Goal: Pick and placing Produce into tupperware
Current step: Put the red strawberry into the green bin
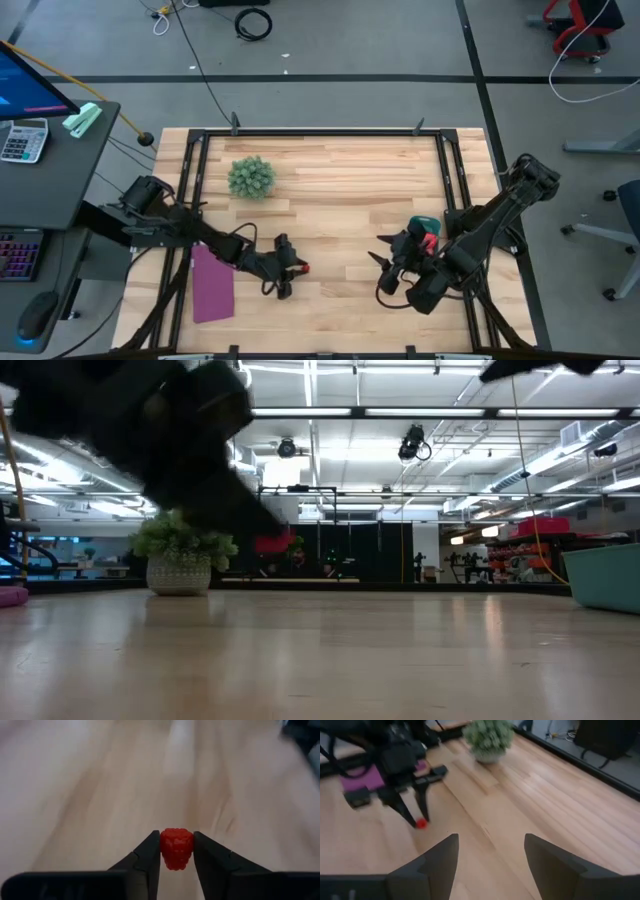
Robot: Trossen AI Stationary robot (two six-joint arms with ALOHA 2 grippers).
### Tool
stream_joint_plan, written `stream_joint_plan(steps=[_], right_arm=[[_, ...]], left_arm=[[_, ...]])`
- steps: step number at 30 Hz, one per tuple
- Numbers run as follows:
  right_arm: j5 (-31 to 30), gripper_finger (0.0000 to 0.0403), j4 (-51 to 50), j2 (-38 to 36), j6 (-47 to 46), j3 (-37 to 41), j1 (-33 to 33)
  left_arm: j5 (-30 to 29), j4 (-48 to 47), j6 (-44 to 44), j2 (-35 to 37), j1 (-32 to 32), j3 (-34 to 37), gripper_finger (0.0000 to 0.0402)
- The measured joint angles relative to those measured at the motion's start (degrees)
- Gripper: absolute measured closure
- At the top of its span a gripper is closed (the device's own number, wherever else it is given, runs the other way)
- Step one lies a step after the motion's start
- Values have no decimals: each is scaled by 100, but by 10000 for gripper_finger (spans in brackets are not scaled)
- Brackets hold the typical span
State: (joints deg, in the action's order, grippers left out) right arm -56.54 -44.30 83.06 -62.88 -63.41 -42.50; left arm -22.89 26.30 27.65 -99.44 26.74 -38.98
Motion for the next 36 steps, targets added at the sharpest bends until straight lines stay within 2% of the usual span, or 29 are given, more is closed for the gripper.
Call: stream_joint_plan(steps=[6, 11, 17, 25, 27, 32, 36], right_arm=[[-111, 167, 20, -118, 389, -758, -68], [-235, 167, 36, -118, 1114, -1120, -258], [-311, 167, 16, -117, 1649, -1239, -546], [-495, 167, -11, -153, 1641, -1404, -1192], [-584, 167, -175, -204, 1519, -1404, -1405], [-1442, 167, -1253, -290, 435, -1406, -1823], [-1498, 167, -2154, -295, -714, -1367, -1901]], left_arm=[[-41, 9, -913, 0, -346, -1027, 294], [-37, 5, -1440, -226, -738, -1968, 294], [490, 13, -1841, -1413, -1101, -3352, 293], [583, -12, -1858, -3172, -1522, -5197, 292], [839, -10, -1797, -3561, -1634, -5723, 293], [1539, -51, -1782, -4347, -1804, -7004, 294], [1781, -346, -1783, -4776, -1832, -7785, 293]])
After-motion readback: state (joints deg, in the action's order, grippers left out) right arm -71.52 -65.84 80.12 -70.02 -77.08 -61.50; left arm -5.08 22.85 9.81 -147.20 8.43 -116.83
